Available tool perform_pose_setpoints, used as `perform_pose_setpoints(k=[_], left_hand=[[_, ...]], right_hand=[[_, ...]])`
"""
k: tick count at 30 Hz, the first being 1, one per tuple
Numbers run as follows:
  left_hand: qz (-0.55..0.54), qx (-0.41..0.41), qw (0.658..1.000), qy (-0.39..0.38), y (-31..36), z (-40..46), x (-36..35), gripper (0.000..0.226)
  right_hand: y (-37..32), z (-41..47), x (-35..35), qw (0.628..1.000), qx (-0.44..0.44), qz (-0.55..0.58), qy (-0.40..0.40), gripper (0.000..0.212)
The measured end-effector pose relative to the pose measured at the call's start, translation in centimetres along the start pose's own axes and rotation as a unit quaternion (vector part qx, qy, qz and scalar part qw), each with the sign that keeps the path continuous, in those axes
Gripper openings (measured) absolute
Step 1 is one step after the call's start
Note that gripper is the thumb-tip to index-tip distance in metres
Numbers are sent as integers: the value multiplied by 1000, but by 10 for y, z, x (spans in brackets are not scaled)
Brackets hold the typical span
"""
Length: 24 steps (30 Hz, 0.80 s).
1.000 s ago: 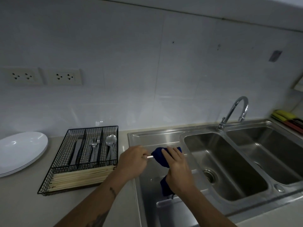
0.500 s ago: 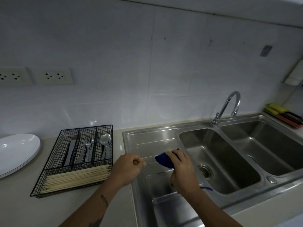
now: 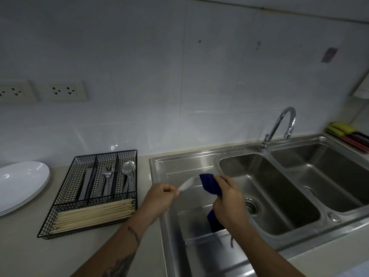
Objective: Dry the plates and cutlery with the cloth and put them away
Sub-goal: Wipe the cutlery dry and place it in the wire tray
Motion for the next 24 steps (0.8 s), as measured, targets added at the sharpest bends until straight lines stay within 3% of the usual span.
perform_pose_setpoints(k=[5, 9, 13, 17, 22, 24], left_hand=[[55, -42, 992, 102, 22, 4, 10, 11], [-28, 4, 997, 77, 25, 11, 1, 6], [-190, 102, 974, 73, 16, 17, -8, 14], [-324, 112, 934, 103, 12, 21, 2, 20], [-420, 83, 900, 74, 3, 10, 6, 18], [-435, 87, 894, 65, -1, 10, 2, 17]], right_hand=[[6, 4, -3, 975, -146, 161, -44, 62], [-6, 7, -11, 966, -156, 205, -37, 61], [-33, 5, -18, 988, -63, 131, -42, 58], [-43, -11, -42, 994, 83, -27, -68, 72], [-17, -2, -40, 988, 38, -133, -74, 76], [-30, 0, -39, 986, 65, -142, -61, 73]])
Point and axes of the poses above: each hand's wrist, its own z-axis towards the middle knuckle, its own x-axis out of the back of the hand, y = z × x, the point moved 7 cm from there along z, towards the middle knuckle, and after that the axes turned 2 degrees about -y, right-handed, at the moved point
